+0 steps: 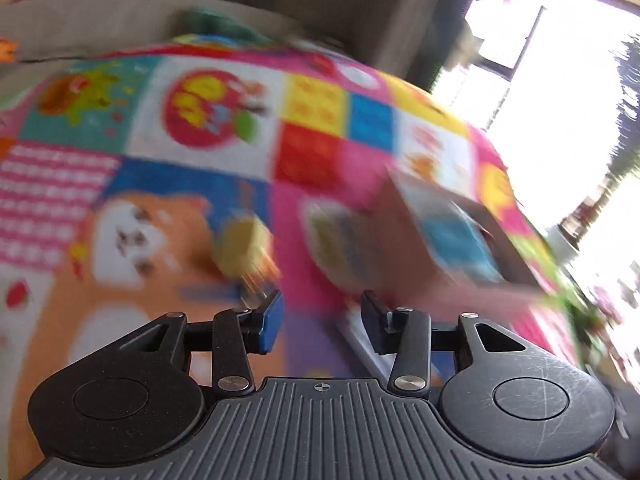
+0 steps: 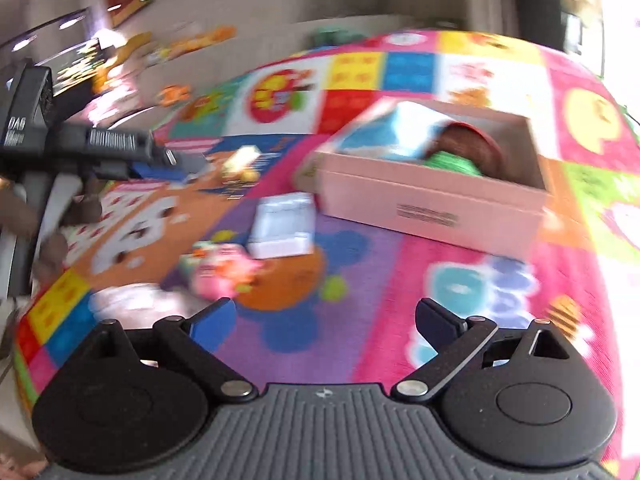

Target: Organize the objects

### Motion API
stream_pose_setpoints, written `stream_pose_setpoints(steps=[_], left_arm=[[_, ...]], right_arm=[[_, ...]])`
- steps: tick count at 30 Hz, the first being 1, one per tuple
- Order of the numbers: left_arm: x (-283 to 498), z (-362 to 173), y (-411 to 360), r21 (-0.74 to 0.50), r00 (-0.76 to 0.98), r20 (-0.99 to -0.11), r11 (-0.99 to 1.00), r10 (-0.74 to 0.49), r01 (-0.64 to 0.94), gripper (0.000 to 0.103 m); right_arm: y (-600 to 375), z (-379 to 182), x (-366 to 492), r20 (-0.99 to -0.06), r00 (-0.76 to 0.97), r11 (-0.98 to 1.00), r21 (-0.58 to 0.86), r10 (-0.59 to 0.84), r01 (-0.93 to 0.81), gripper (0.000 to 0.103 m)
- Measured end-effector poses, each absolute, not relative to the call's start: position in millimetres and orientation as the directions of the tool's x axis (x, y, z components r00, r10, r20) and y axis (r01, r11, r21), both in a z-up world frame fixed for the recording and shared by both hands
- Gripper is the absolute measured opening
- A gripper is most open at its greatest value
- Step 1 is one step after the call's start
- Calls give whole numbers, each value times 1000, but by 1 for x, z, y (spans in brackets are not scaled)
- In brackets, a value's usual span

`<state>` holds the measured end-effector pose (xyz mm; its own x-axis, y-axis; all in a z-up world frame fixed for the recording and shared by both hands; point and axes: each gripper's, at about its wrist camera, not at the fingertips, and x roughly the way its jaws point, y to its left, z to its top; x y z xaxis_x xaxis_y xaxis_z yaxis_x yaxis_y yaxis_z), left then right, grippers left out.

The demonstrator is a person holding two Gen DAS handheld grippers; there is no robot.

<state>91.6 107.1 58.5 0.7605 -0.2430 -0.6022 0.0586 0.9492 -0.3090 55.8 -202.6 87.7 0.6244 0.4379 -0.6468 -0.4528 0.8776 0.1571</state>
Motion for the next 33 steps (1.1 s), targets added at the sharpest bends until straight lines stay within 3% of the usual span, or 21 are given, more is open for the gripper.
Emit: stream_pose_setpoints(steps=[4, 8, 11, 19, 25, 30, 33], left_arm=[[145, 44, 108, -203, 742, -663, 978, -96, -55, 46], [172, 28, 108, -201, 715, -695, 975, -73, -96, 50], [171, 24, 107, -243, 705, -700, 966, -113, -86, 50], [101, 26, 77, -354, 610, -708, 926, -357, 131, 49], [50, 32, 77, -294, 597, -725, 938, -344, 182, 50], [30, 33, 79, -255, 600, -731, 946, -325, 202, 50], [31, 31, 76, -237, 611, -727, 950, -313, 203, 50]], right_arm=[[-212, 75, 64, -660, 632, 905, 191, 405, -381, 97], [-214, 69, 64, -666, 628, 906, 192, 403, -378, 97], [-214, 65, 64, -672, 623, 906, 189, 401, -379, 97], [-190, 74, 53, -652, 590, 852, 176, 477, -493, 97], [-140, 76, 55, -666, 525, 778, 136, 530, -613, 97], [-117, 70, 62, -658, 673, 842, -108, 338, -528, 93], [-132, 72, 73, -649, 728, 893, -165, 221, -418, 92]])
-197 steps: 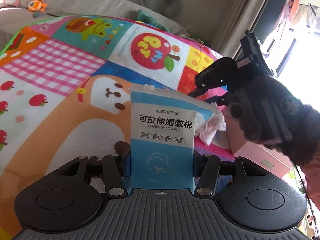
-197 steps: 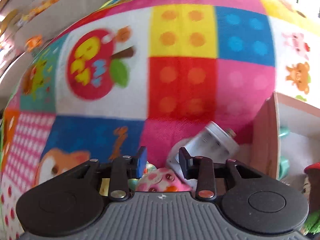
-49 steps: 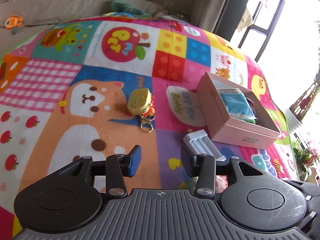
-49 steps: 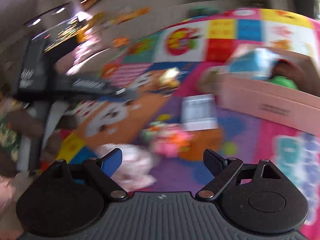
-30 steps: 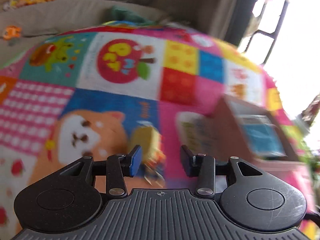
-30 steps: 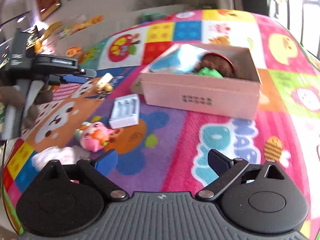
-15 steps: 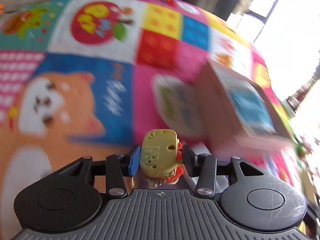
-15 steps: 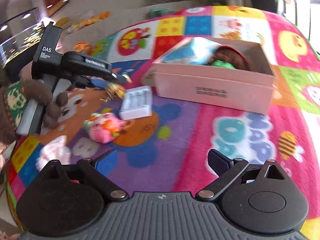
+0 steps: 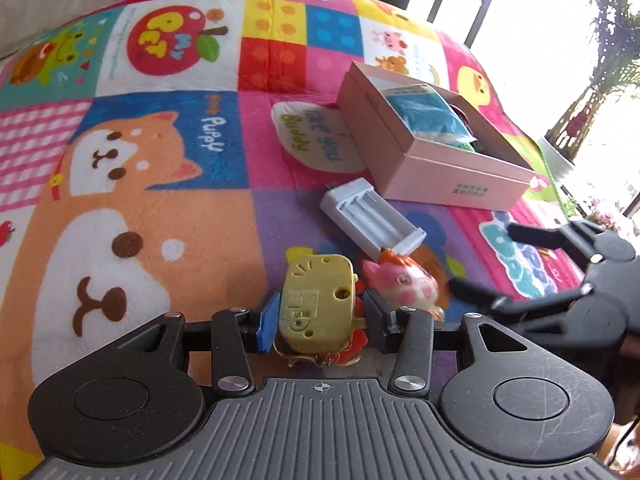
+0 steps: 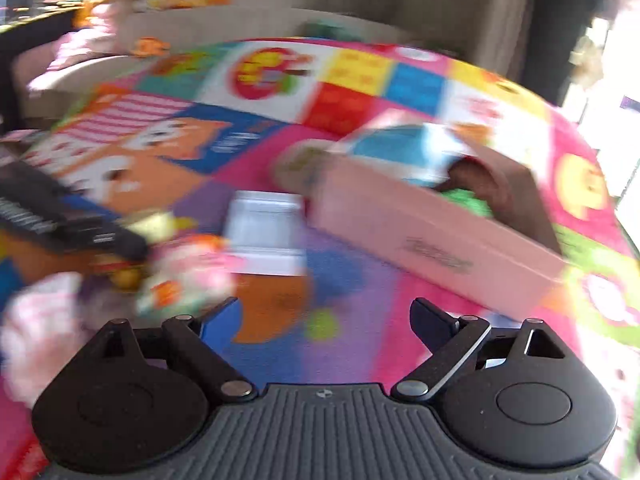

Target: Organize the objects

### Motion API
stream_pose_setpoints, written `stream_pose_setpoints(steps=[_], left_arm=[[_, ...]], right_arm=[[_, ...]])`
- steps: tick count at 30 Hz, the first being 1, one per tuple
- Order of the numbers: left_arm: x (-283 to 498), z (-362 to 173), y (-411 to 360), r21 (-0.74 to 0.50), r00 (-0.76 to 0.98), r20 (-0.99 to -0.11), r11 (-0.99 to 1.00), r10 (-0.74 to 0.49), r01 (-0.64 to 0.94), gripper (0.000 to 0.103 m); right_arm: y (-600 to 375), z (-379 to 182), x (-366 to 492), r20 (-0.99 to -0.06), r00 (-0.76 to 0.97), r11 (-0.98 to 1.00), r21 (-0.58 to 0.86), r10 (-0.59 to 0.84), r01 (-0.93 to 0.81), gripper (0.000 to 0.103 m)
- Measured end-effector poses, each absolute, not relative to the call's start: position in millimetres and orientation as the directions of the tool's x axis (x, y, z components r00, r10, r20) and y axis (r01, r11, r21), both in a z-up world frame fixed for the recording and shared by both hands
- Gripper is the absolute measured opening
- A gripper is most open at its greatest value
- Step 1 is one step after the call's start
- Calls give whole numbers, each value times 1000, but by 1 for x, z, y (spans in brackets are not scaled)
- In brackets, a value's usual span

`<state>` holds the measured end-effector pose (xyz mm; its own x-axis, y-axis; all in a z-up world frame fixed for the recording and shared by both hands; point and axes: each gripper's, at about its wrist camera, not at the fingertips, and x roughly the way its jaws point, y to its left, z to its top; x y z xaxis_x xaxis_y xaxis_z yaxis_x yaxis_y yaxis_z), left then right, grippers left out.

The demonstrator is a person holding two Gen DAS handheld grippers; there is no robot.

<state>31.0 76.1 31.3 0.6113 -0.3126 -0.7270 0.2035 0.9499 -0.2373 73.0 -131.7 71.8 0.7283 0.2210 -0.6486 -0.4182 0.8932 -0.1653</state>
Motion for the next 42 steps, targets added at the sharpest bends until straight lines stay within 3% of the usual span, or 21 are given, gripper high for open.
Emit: stream_pose_setpoints(steps=[3, 7, 12, 14, 16, 18, 24, 33, 35, 39, 42], left_arm=[[37, 26, 70, -221, 610, -737, 957, -291, 188, 50], [40, 24, 59, -173, 632, -734, 968, -250, 182, 50], [41, 23, 59, -180, 633, -733, 968, -251, 175, 50], [41, 24, 60, -176, 632, -735, 969, -246, 172, 50], [41, 24, 60, -174, 631, -737, 970, -243, 170, 49], [41, 24, 61, -172, 631, -738, 970, -241, 169, 49], [40, 23, 64, -184, 635, -732, 969, -247, 164, 50], [39, 24, 63, -181, 637, -734, 972, -235, 150, 49], [39, 24, 62, -177, 637, -736, 973, -230, 147, 49], [38, 24, 61, -175, 637, -738, 975, -223, 139, 49], [38, 24, 59, -170, 639, -739, 977, -214, 130, 49]], right_arm=[[-158, 82, 76, -666, 693, 912, -46, 275, -407, 92], [-171, 95, 56, -674, 580, 847, 130, 457, -516, 92], [-134, 99, 24, -674, 400, 680, 210, 621, -703, 92], [-108, 93, 13, -687, 354, 628, 191, 634, -754, 82], [-83, 85, 7, -715, 313, 582, 161, 626, -797, 52], [-67, 79, 5, -732, 322, 569, 108, 600, -815, 47], [-75, 72, 30, -743, 463, 696, 6, 484, -718, 46], [-151, 71, 80, -735, 611, 879, -43, 294, -475, 48], [-163, 69, 83, -731, 626, 897, -42, 272, -440, 54], [-190, 67, 83, -719, 645, 929, 5, 260, -370, 87], [-202, 64, 85, -716, 653, 944, 26, 247, -328, 90]])
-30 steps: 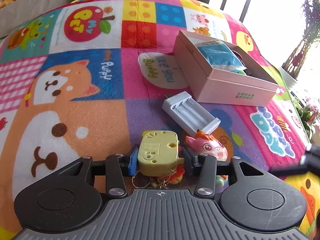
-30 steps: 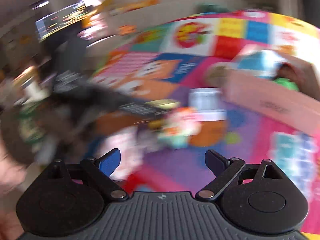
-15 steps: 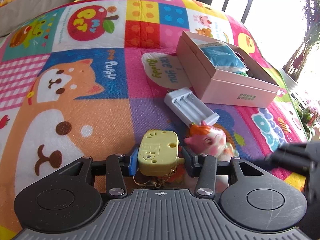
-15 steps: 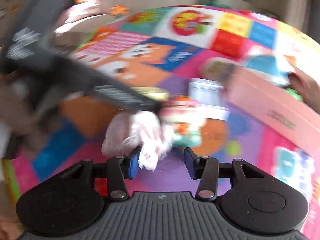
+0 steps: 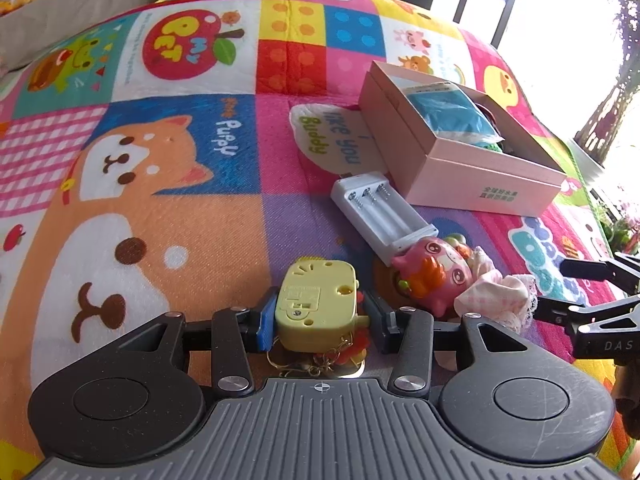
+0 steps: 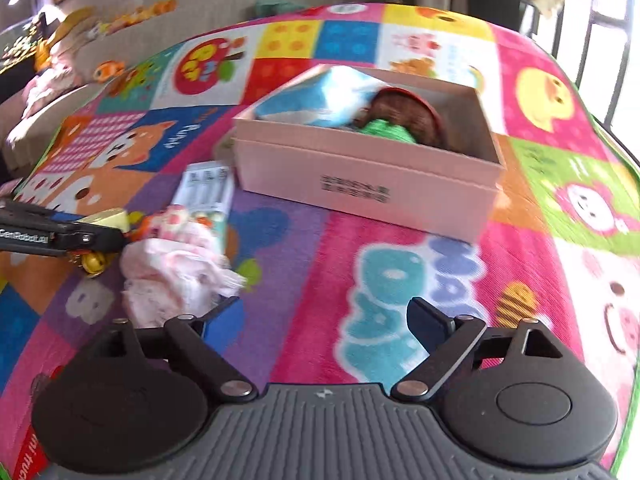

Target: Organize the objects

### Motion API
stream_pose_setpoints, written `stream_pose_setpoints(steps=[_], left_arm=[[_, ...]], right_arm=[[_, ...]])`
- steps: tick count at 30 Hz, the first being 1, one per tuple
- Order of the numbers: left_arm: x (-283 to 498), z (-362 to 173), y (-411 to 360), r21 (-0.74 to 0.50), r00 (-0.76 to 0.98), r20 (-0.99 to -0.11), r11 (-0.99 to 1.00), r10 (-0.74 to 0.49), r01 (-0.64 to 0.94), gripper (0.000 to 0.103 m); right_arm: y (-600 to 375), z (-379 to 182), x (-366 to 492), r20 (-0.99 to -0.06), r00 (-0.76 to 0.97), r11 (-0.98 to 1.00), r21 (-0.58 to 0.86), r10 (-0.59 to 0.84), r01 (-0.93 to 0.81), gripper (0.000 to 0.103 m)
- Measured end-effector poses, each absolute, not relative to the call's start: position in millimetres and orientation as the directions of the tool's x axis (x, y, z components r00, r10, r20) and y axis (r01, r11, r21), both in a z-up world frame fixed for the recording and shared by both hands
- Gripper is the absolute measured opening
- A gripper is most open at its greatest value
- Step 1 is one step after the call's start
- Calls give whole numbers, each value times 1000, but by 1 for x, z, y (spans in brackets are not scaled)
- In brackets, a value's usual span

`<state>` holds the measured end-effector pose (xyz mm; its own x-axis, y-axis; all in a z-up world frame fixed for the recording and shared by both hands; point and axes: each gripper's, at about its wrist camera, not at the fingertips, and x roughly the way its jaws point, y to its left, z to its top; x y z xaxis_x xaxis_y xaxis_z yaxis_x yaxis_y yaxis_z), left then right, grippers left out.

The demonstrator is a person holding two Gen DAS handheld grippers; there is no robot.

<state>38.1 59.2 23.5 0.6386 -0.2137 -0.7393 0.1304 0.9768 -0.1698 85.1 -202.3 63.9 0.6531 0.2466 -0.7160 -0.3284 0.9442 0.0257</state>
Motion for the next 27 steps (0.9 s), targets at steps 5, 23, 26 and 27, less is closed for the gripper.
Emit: stream_pose_setpoints(steps=[5, 23, 26, 27], left_arm=[[34, 24, 55, -159, 642, -743, 982, -188, 104, 50], [-32, 21, 30, -192, 703, -687, 979, -182, 67, 49], [-40, 15, 18, -140, 728, -659, 982, -189, 129, 50], [-40, 12, 16, -130, 735, -650, 981, -195, 145, 52]], right_arm=[[-217, 54, 79, -705, 675, 961, 34, 217, -274, 101], [-220, 48, 73, -696, 689, 963, 15, 203, -268, 103], [-222, 48, 73, -696, 686, 962, 22, 211, -273, 103], [-222, 48, 73, -696, 687, 962, 19, 209, -274, 103]])
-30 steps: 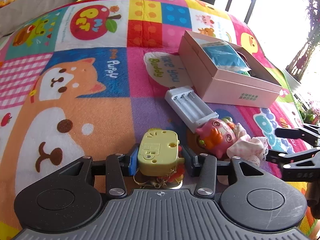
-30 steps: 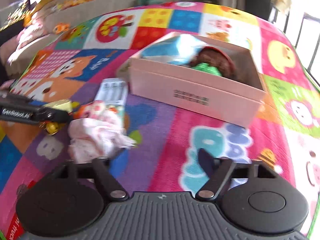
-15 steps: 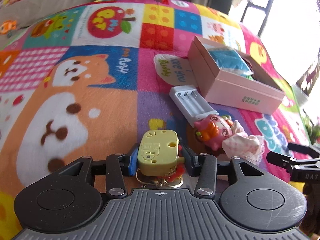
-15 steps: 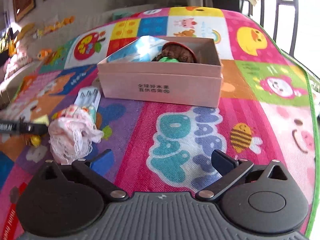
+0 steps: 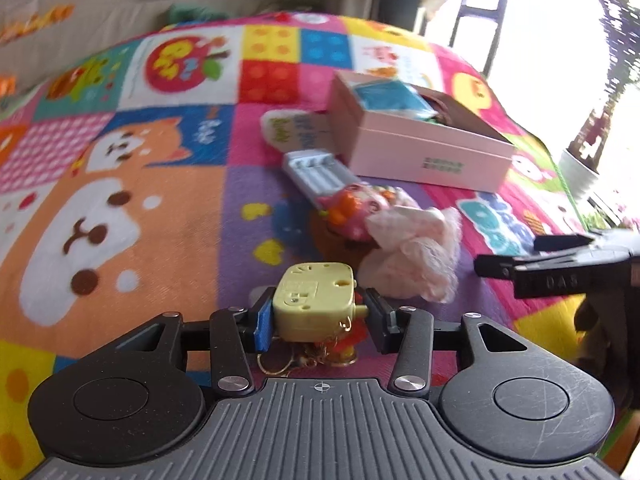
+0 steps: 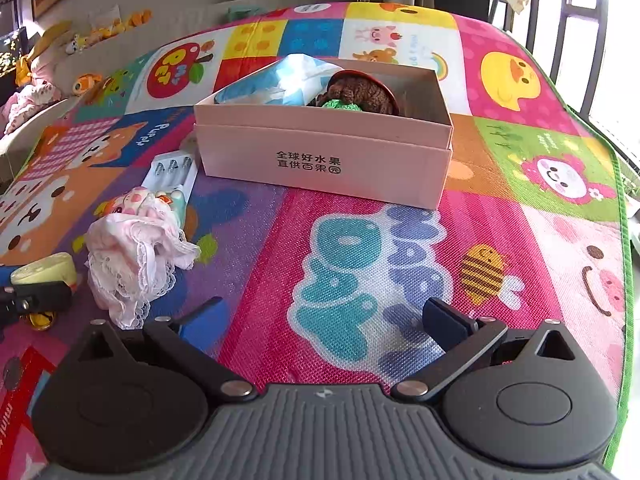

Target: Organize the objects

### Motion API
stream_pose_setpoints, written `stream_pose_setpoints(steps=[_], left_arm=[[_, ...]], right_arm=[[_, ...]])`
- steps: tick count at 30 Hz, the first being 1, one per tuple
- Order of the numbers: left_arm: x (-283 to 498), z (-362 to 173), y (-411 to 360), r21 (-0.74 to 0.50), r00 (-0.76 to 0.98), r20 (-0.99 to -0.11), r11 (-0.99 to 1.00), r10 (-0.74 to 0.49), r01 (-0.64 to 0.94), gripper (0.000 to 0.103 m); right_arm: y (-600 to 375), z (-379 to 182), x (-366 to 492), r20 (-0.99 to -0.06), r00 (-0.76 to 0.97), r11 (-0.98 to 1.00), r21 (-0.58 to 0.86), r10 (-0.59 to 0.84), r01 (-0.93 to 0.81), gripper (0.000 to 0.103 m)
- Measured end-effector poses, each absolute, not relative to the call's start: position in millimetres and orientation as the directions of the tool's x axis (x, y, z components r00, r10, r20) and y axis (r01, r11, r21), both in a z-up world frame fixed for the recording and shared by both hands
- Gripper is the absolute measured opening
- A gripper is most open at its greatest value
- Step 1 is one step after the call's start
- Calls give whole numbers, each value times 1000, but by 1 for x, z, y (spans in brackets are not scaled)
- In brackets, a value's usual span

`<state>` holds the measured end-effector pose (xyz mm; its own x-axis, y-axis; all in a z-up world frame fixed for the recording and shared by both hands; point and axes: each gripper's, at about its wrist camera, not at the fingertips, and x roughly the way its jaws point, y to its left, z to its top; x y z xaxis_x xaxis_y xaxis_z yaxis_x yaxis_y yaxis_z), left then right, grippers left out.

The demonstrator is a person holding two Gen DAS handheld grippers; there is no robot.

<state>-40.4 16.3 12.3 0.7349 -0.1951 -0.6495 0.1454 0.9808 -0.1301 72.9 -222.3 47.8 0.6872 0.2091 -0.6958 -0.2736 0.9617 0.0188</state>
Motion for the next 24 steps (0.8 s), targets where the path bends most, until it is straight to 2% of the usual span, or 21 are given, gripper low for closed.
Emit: stream_pose_setpoints(steps=[11, 18, 20, 24], left_arm=[[-39, 6, 24, -172, 768, -592, 969, -246, 178, 51], [-40, 5, 21, -141, 772, -594, 974, -227, 177, 51], [-39, 5, 22, -152, 772, -592, 973, -232, 176, 51], [-39, 5, 24, -165, 771, -589, 970, -241, 176, 51]], right_arm=[[-228, 52, 71, -678, 693, 959, 67, 245, -274, 103], [-193, 86, 66, -601, 612, 856, 321, 514, -405, 101], [-173, 87, 73, -617, 587, 849, 317, 524, -424, 88], [-144, 80, 79, -675, 544, 846, 244, 499, -474, 44]])
